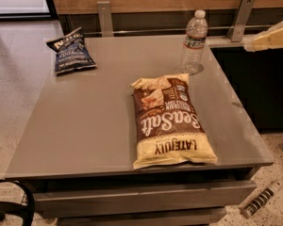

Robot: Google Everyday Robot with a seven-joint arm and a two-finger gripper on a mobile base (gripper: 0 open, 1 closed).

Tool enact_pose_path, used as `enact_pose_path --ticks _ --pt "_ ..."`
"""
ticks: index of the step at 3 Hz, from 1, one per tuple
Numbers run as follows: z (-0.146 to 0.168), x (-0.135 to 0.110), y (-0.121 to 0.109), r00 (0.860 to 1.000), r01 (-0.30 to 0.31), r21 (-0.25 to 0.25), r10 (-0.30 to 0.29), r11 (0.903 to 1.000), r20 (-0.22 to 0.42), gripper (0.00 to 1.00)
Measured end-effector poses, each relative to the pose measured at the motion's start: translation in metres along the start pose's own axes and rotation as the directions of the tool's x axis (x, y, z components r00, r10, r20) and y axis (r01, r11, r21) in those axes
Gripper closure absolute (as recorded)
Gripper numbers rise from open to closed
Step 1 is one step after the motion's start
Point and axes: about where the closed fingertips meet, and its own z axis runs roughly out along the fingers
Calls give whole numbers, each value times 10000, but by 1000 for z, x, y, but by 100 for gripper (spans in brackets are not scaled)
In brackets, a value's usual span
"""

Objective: Move water bottle near blue chip bag

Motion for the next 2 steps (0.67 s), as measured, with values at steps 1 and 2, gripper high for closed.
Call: enact_pose_path --ticks 1,2 --pt "12 1 3 9999 -124 -180 126 9998 92 0" --pt "57 0 21 9938 -656 -636 709 9958 855 0"
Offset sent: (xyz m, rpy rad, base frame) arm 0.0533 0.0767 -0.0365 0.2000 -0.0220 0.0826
